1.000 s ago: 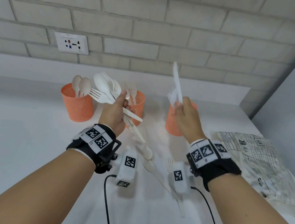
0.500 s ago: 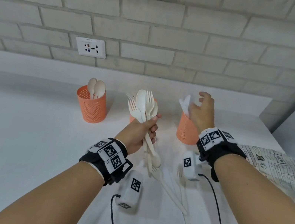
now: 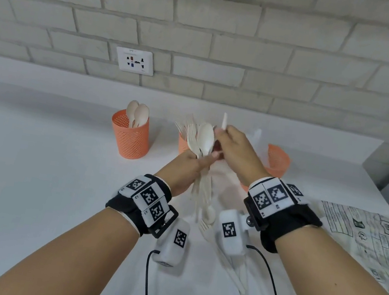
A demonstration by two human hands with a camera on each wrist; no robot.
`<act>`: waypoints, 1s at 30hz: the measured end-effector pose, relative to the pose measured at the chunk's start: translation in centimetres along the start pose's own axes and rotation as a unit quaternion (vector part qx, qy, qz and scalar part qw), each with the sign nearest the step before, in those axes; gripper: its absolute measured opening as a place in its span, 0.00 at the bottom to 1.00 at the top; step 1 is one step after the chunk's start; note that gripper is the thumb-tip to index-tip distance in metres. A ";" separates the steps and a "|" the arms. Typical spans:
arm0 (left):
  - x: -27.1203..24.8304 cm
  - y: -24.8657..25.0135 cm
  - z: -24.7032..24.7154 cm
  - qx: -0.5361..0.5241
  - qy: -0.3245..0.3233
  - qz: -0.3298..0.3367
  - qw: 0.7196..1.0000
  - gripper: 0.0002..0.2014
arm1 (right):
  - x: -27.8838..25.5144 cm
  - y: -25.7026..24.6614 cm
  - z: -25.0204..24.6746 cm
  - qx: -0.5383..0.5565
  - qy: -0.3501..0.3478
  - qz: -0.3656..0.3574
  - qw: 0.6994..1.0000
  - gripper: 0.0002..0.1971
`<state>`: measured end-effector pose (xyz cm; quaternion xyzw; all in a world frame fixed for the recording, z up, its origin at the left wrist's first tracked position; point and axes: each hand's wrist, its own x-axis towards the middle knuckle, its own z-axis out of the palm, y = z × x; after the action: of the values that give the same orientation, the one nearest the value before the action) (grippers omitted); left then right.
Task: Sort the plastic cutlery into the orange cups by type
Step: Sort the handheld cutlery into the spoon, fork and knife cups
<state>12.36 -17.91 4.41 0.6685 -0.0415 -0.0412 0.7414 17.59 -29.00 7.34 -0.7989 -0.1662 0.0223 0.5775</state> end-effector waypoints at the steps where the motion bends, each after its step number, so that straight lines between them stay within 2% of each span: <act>1: -0.1 0.2 -0.2 -0.020 0.000 -0.002 1.000 0.14 | 0.1 0.0 0.1 0.042 0.000 0.019 0.999 0.14; 3: -0.5 0.5 -0.7 -0.061 0.017 -0.004 0.998 0.13 | 0.2 -0.4 0.3 0.105 -0.005 0.034 0.994 0.15; 7: -0.5 0.6 -2.0 -0.103 0.103 -0.026 0.989 0.11 | 0.3 -1.5 1.6 0.153 -0.013 0.038 0.987 0.12; 9: -0.4 1.2 -2.7 -0.114 0.126 -0.050 0.984 0.12 | 0.5 -2.2 2.0 0.158 0.019 0.022 0.987 0.12; 12: -0.4 1.8 -4.3 -0.131 0.123 -0.038 0.983 0.14 | 1.3 -3.1 2.3 0.163 0.082 -0.002 0.983 0.10; 14: -0.3 1.9 -5.3 -0.099 0.149 -0.026 0.984 0.14 | 1.5 -3.7 3.2 0.147 0.074 -0.018 0.986 0.09; 16: -0.2 1.8 -5.8 -0.028 0.184 -0.013 0.982 0.12 | 1.0 -4.4 4.6 0.087 0.030 -0.038 0.995 0.07; 19: -0.1 2.3 -5.6 0.033 0.193 0.024 0.980 0.09 | 0.1 -5.2 7.5 -0.006 -0.030 -0.050 0.998 0.15; 22: -0.3 2.3 -6.1 0.120 0.176 0.083 0.974 0.15 | 0.3 -5.3 9.7 -0.105 0.009 -0.070 0.992 0.07; 24: -0.4 1.8 -7.2 0.181 0.169 0.109 0.963 0.10 | 0.7 -5.4 10.4 -0.122 0.037 -0.070 0.989 0.06; 27: -0.5 1.3 -8.5 0.231 0.137 0.078 0.960 0.08 | 1.6 -6.0 10.2 -0.049 0.083 -0.024 0.995 0.09; 30: -0.8 0.8 -9.6 0.296 0.153 0.083 0.939 0.05 | 2.6 -6.9 9.1 0.147 0.105 0.014 0.984 0.11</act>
<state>12.69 -8.26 4.24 0.8500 0.0066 0.1370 0.5086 16.27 -18.01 11.19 -0.7057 -0.0883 -0.0290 0.7024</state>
